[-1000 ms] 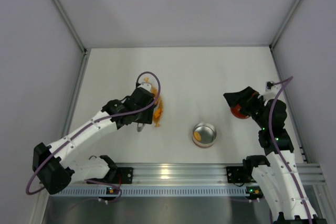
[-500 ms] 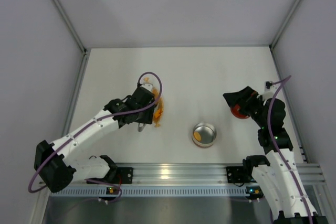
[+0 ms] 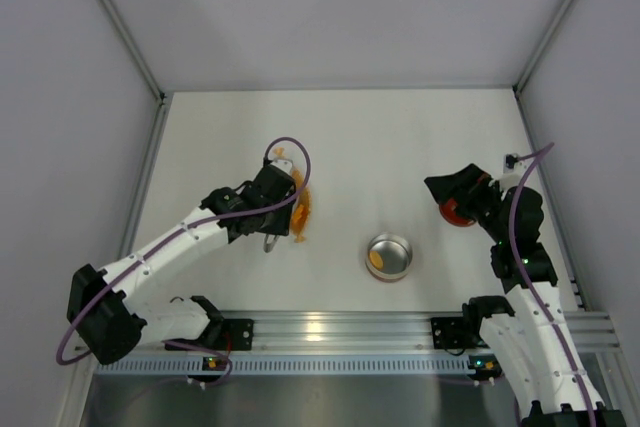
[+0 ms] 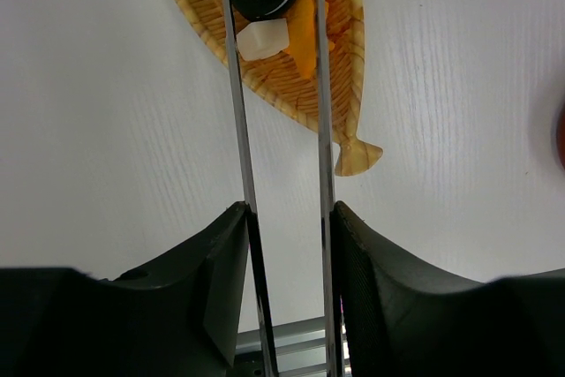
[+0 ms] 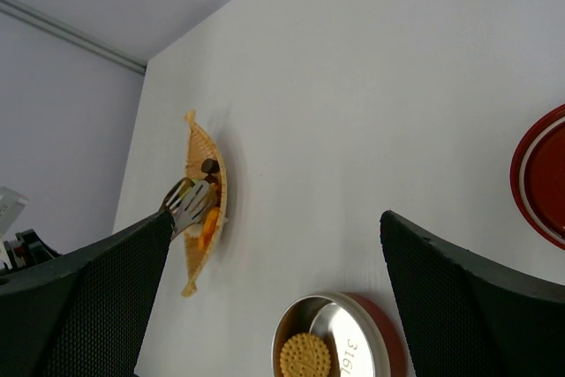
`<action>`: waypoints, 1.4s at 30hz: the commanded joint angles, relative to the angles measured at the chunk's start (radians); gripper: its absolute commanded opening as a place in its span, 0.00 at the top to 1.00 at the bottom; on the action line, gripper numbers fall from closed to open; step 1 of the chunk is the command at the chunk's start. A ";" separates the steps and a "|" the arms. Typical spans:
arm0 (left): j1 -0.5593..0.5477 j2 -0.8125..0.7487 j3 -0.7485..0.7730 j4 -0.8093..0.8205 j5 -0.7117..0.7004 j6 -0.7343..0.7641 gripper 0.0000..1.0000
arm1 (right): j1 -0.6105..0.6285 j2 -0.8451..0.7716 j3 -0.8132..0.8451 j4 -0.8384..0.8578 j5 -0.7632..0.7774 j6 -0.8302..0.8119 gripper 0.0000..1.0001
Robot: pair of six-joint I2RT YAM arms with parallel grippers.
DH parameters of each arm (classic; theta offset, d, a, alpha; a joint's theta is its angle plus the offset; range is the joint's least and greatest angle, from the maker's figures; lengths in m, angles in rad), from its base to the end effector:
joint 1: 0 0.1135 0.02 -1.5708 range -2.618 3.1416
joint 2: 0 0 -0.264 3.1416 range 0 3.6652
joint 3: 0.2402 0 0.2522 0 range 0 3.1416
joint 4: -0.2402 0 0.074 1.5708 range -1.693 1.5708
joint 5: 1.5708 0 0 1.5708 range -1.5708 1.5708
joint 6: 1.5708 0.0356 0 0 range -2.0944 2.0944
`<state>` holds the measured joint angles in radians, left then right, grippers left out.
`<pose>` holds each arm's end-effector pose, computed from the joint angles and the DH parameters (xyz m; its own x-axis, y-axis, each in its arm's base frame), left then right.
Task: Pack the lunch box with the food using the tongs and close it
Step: Pick up the fake food from the plate.
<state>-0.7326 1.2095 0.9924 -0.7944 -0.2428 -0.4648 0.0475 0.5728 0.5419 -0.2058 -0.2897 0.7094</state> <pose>0.1815 -0.1518 0.2743 -0.8118 0.1451 -0.5656 0.2131 0.9754 -0.0557 0.1493 0.0173 0.2836 -0.3880 0.6065 -0.6940 -0.0924 0.7236 0.6840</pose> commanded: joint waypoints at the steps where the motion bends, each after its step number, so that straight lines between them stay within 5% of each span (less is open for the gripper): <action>1: 0.007 -0.018 0.028 0.017 -0.018 0.014 0.54 | -0.009 0.002 0.001 0.071 -0.008 -0.008 0.00; 42: 0.010 -0.031 0.037 -0.029 -0.076 0.038 0.56 | -0.011 0.007 -0.025 0.083 -0.011 0.001 0.01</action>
<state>-0.7303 1.1725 1.0321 -0.8394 -0.3008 -0.4412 0.0475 0.5774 0.5205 -0.1978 -0.2901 0.7101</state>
